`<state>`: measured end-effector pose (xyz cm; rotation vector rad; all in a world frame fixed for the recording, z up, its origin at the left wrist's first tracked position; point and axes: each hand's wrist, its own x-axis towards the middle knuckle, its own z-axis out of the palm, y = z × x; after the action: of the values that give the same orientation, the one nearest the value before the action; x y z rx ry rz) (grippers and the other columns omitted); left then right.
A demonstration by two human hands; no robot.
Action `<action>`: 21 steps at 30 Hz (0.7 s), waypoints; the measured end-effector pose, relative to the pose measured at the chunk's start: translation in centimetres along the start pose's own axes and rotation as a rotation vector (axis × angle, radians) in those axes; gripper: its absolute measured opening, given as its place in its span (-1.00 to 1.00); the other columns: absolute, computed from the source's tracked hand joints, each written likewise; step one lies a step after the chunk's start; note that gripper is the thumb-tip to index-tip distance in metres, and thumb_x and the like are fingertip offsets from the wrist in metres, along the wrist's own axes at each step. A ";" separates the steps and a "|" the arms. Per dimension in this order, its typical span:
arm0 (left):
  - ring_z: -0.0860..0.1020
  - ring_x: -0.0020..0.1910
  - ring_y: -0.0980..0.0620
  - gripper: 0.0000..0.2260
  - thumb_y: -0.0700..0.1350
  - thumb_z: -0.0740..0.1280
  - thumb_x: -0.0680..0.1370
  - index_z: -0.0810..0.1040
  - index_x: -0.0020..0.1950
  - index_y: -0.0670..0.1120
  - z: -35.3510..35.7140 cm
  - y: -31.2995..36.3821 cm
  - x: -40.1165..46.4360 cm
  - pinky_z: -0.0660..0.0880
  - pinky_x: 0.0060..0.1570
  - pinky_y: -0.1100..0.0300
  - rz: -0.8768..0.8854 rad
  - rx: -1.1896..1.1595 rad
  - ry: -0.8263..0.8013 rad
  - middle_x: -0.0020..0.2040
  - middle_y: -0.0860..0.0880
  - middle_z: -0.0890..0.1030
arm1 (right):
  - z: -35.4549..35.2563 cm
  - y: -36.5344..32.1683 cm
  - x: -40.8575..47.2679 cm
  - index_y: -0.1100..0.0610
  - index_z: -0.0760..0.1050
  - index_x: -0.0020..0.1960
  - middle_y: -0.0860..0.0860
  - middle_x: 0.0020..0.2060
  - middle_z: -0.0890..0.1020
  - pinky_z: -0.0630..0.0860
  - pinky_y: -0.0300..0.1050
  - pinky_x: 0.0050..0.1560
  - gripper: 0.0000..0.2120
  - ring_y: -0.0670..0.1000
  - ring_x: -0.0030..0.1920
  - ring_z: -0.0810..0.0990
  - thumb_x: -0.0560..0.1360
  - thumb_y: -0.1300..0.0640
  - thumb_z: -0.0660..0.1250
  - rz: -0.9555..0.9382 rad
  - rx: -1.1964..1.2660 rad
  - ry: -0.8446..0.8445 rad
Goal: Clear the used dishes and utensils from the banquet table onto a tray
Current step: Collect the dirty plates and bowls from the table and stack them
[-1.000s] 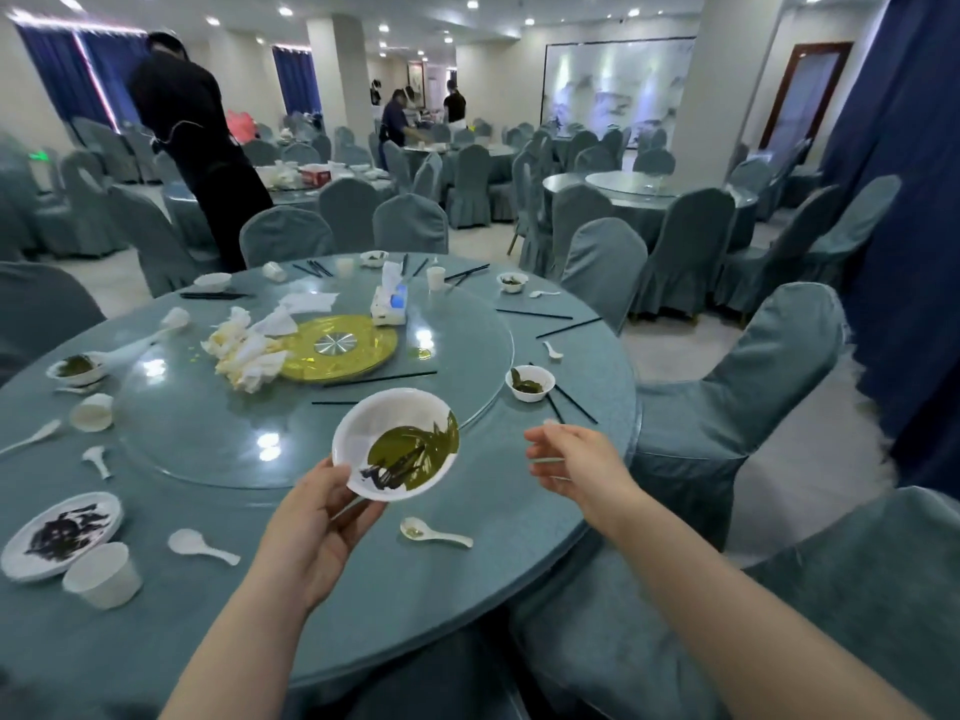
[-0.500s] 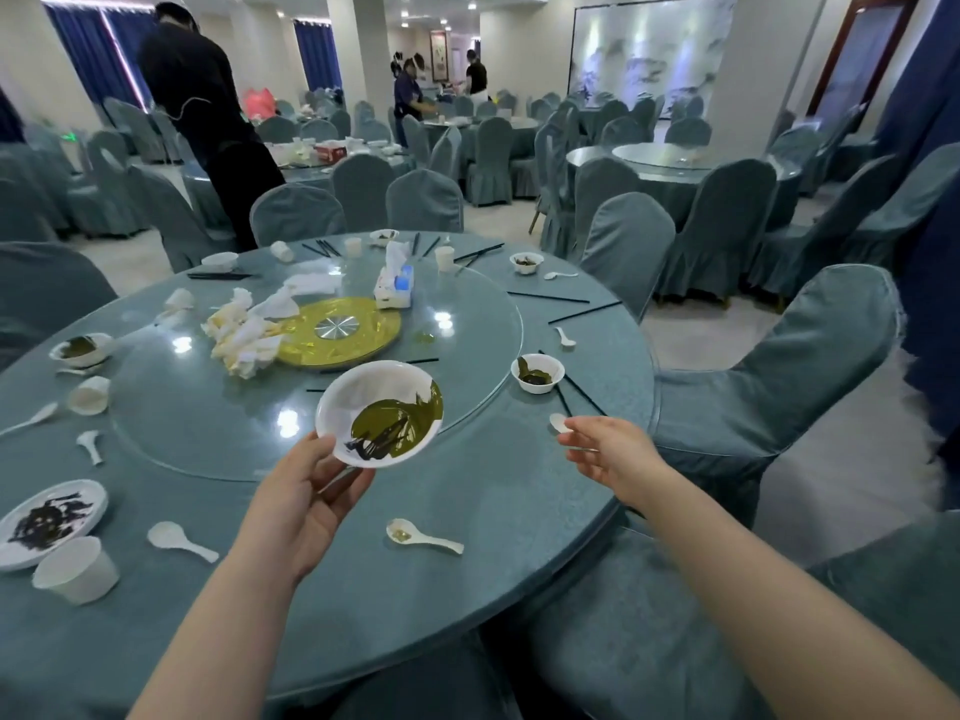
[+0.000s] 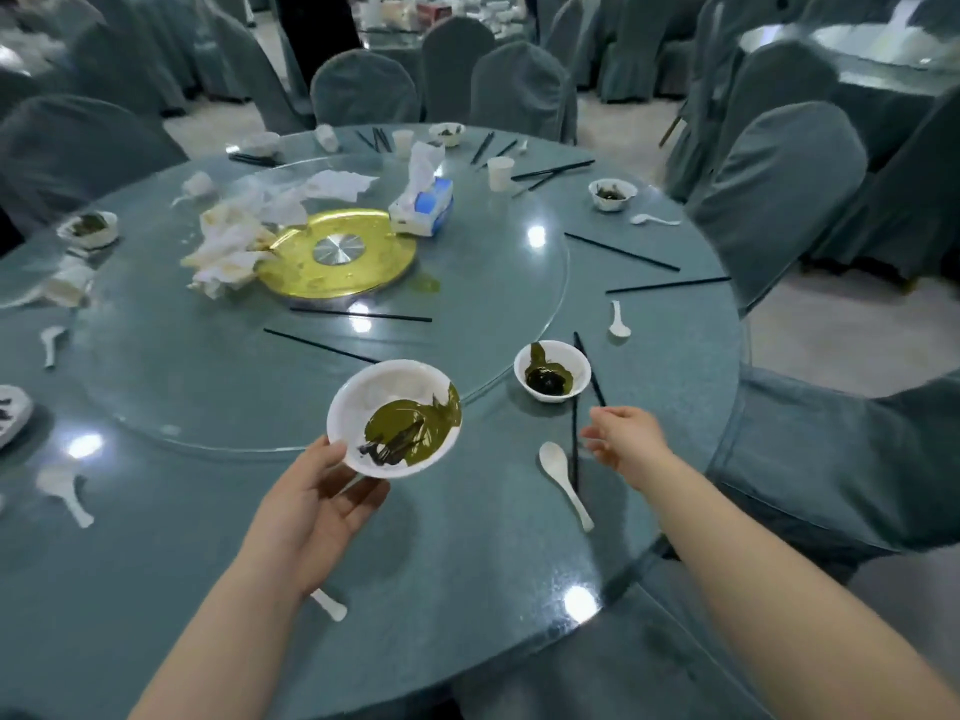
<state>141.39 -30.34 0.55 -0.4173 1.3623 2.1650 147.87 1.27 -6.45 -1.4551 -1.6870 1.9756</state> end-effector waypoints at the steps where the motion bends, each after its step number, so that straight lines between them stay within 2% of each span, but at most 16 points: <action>1: 0.64 -0.18 -0.08 -0.90 -0.18 0.25 0.57 0.53 0.01 -0.15 0.4 0.0 0.3 0.64 -0.21 0.07 0.009 -0.004 0.020 -0.23 -0.11 0.67 | 0.4 -0.4 1.3 0.17 0.43 -0.06 0.12 -0.32 0.58 0.38 -0.30 -0.57 -0.92 0.01 -0.44 0.49 0.55 0.17 0.31 -0.003 -0.006 0.003; 7: 0.68 -0.22 -0.05 -0.89 -0.20 0.24 0.56 0.55 0.00 -0.12 1.6 -0.3 1.3 0.62 -0.19 0.08 0.044 0.022 0.082 -0.18 -0.10 0.68 | 3.1 -1.0 7.3 0.19 0.40 -0.23 0.11 -0.38 0.58 0.44 -0.26 -0.59 -0.77 0.04 -0.51 0.55 0.52 0.10 0.35 0.058 0.017 0.057; 9: 0.69 -0.19 -0.06 -0.87 -0.21 0.24 0.56 0.57 0.01 -0.10 1.4 -0.5 1.3 0.61 -0.21 0.09 0.058 0.029 0.090 -0.19 -0.10 0.70 | 3.7 -0.8 8.2 0.21 0.42 -0.27 0.11 -0.41 0.59 0.45 -0.27 -0.59 -0.80 0.01 -0.53 0.55 0.51 0.20 0.32 0.061 -0.011 0.074; 11: 0.69 -0.17 -0.07 -0.84 -0.23 0.24 0.55 0.59 0.01 -0.08 1.2 -0.8 1.3 0.62 -0.26 0.11 0.060 0.011 0.093 -0.18 -0.10 0.71 | 4.0 -0.8 8.1 0.21 0.42 -0.31 0.11 -0.48 0.58 0.48 -0.20 -0.50 -0.81 0.00 -0.54 0.53 0.48 0.30 0.28 0.025 -0.051 0.104; 13: 0.69 -0.17 -0.07 -0.83 -0.24 0.24 0.55 0.60 0.00 -0.07 0.8 -1.0 1.1 0.61 -0.28 0.13 0.055 -0.005 0.090 -0.18 -0.10 0.71 | 4.1 -0.9 6.6 0.18 0.42 -0.28 0.09 -0.51 0.57 0.47 -0.17 -0.41 -0.84 0.00 -0.52 0.51 0.46 0.32 0.27 -0.056 -0.093 0.120; 15: 0.69 -0.17 -0.06 -0.82 -0.25 0.25 0.54 0.61 0.01 -0.05 0.5 -1.3 0.8 0.61 -0.28 0.13 0.049 -0.009 0.078 -0.17 -0.09 0.71 | 4.1 -1.0 3.9 0.16 0.43 -0.16 0.09 -0.46 0.60 0.46 -0.20 -0.44 -0.94 -0.04 -0.53 0.53 0.46 0.28 0.29 -0.154 -0.086 0.104; 17: 0.69 -0.14 -0.05 -0.79 -0.26 0.26 0.52 0.60 0.07 -0.04 0.1 -1.5 0.2 0.61 -0.26 0.13 0.051 -0.004 0.057 -0.14 -0.08 0.71 | 3.6 -1.0 0.6 0.17 0.43 -0.07 0.10 -0.39 0.61 0.45 -0.26 -0.50 -0.94 -0.09 -0.54 0.56 0.48 0.25 0.30 -0.245 -0.041 0.068; 21: 0.68 -0.06 -0.05 -0.69 -0.25 0.31 0.53 0.53 0.26 -0.04 -1.5 -2.4 -2.1 0.62 -0.20 0.12 0.045 0.007 0.015 -0.05 -0.08 0.70 | 2.1 -1.1 -7.3 0.13 0.42 -0.13 0.05 -0.39 0.59 0.44 -0.29 -0.53 -0.89 -0.12 -0.52 0.54 0.49 0.26 0.34 -0.357 0.062 -0.041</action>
<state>144.42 -31.42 -0.74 -0.4044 1.3997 2.1965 149.55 -4.56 -1.74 -1.0131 -1.7402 1.8528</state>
